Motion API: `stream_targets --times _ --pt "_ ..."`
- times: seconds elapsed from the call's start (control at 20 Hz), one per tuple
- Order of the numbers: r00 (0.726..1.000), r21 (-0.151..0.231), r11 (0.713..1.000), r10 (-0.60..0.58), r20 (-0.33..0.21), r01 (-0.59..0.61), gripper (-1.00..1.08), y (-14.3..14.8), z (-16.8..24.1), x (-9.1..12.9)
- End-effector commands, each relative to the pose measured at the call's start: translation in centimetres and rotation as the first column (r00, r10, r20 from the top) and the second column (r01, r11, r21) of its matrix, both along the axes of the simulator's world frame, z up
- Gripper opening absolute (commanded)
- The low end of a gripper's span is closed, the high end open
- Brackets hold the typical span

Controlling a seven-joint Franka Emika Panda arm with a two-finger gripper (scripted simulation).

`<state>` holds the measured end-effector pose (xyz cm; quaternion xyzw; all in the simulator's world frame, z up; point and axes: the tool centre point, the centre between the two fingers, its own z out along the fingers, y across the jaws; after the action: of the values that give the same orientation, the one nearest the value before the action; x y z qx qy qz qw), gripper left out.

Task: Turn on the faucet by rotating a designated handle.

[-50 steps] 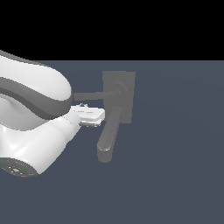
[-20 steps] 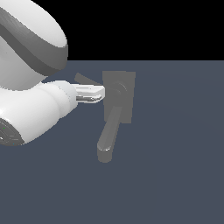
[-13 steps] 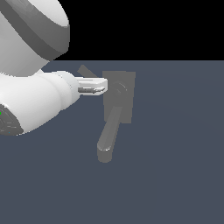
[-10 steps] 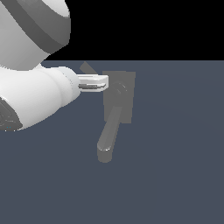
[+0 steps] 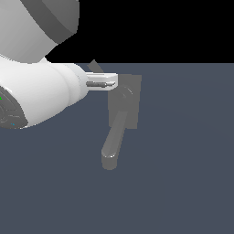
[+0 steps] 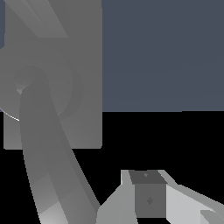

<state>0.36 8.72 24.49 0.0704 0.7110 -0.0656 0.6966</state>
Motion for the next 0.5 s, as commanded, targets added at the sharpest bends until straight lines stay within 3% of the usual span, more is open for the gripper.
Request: stream_targets --times 0.0,0.45 --pt "1.0 0.001 1.0 -0.005 0.011 0.005 -1.0 -0.9 1.1 0.1" --pt "1.0 0.001 1.0 -0.003 0.018 0.003 -1.0 -3.1 3.5 -0.3"
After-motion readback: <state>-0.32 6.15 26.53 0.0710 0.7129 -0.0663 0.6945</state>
